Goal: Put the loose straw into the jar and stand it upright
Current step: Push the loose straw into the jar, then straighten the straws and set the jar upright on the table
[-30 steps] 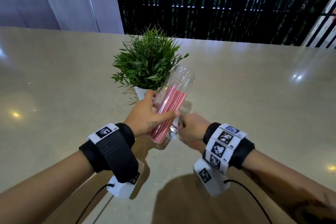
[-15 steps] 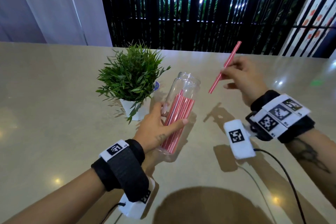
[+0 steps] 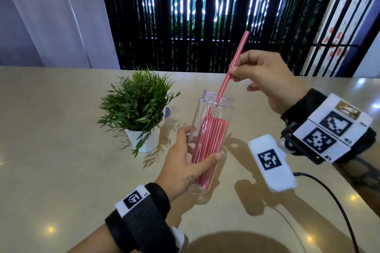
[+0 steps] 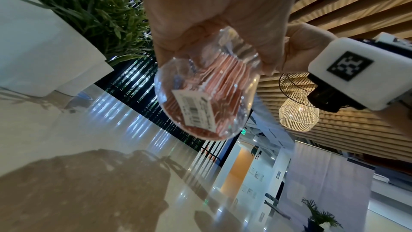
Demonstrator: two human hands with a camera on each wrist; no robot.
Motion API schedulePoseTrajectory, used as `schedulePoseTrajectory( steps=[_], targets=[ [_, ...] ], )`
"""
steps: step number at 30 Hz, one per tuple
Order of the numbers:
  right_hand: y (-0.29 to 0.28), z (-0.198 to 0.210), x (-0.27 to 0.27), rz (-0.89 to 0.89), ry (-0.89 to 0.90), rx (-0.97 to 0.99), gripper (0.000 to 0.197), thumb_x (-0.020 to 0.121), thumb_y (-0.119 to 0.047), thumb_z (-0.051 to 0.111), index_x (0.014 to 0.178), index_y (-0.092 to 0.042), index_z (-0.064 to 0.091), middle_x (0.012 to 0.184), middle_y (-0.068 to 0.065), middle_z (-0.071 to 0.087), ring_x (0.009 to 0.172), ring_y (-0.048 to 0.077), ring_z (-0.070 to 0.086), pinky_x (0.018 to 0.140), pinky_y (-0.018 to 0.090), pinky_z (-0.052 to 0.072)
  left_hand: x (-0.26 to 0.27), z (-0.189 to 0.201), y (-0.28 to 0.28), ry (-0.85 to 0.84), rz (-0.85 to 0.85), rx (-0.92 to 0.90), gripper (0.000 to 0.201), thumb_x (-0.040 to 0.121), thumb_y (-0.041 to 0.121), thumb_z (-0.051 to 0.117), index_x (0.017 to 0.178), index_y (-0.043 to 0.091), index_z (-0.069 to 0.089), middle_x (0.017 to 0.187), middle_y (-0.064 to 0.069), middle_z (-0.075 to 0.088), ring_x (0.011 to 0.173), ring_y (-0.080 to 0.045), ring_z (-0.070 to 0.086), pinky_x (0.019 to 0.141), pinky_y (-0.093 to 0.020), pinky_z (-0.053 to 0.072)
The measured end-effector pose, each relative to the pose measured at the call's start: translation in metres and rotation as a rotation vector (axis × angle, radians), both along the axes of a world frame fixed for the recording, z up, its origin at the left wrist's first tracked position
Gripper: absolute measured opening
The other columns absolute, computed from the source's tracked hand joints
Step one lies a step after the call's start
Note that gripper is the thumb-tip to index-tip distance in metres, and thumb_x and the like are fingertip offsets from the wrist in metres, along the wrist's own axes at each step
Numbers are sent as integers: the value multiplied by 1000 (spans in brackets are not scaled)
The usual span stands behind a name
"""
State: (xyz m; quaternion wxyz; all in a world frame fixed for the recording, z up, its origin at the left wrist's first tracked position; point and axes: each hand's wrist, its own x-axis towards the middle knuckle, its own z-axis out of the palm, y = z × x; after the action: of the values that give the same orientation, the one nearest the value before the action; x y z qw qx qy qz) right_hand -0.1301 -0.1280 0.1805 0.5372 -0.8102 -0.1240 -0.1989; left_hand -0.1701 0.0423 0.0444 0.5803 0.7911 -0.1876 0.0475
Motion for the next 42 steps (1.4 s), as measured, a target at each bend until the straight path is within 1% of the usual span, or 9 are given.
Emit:
schedulePoseTrajectory(
  steps=[9,14,19,21,26,30,35,38,42],
  targets=[
    [9,-2,-12,70,77,-65,24,80,-7,59,57,-14,58,53,-14,55,49,-8,48,40,0,31,-5,7,-3,8,1,-43,72,60,58,66,117,34,30,104,20,56,90,7,55,85,-42,55],
    [11,-4,-18,71,104,-129,22,81,-14,59,80,5,69,86,-8,61,80,-3,55,69,11,40,-8,10,-3,25,-22,-99,63,60,56,67,110,37,33,103,19,58,90,7,56,83,-44,56],
    [-1,7,-22,4,-6,2,34,86,-21,55,119,-15,57,114,-11,55,94,-5,50,65,3,41,-8,11,-3,5,-10,-97,58,58,58,67,104,45,34,100,14,59,86,7,57,86,-46,54],
    [-6,4,-26,-19,-36,86,29,86,-24,55,115,-20,55,102,-14,54,86,-9,52,59,-2,40,-8,11,-3,0,-13,-100,58,58,59,66,104,46,33,99,15,59,85,10,56,85,-46,54],
    [-4,-45,-41,-51,108,189,9,77,-23,46,76,-26,38,84,-3,52,81,12,55,62,29,40,-10,17,-5,-17,0,-119,58,59,59,65,104,40,35,95,16,58,81,17,54,79,-29,53],
    [8,-87,-59,85,303,182,16,88,-15,46,97,-21,34,101,-2,45,91,11,51,72,31,43,-10,24,-9,-45,33,-131,60,65,50,64,111,24,36,92,15,55,72,18,52,67,-10,45],
    [24,-104,-71,295,363,170,54,85,-11,50,128,-30,23,113,-9,49,98,0,56,75,17,52,-4,21,-11,-31,17,-126,69,59,67,64,110,29,36,99,8,63,83,4,64,81,-24,53],
    [25,-105,-75,286,301,129,68,72,-24,60,128,-34,23,117,-11,49,106,3,54,91,25,50,-9,24,-12,-49,-15,-129,75,58,78,44,115,30,34,97,24,57,84,14,60,72,-8,50],
    [21,-109,-78,173,248,128,70,68,-44,71,126,-32,33,121,-11,49,111,10,54,99,44,47,-15,26,-7,11,-161,-147,53,81,49,30,127,22,33,92,25,62,87,16,59,68,-5,48]
  ],
)
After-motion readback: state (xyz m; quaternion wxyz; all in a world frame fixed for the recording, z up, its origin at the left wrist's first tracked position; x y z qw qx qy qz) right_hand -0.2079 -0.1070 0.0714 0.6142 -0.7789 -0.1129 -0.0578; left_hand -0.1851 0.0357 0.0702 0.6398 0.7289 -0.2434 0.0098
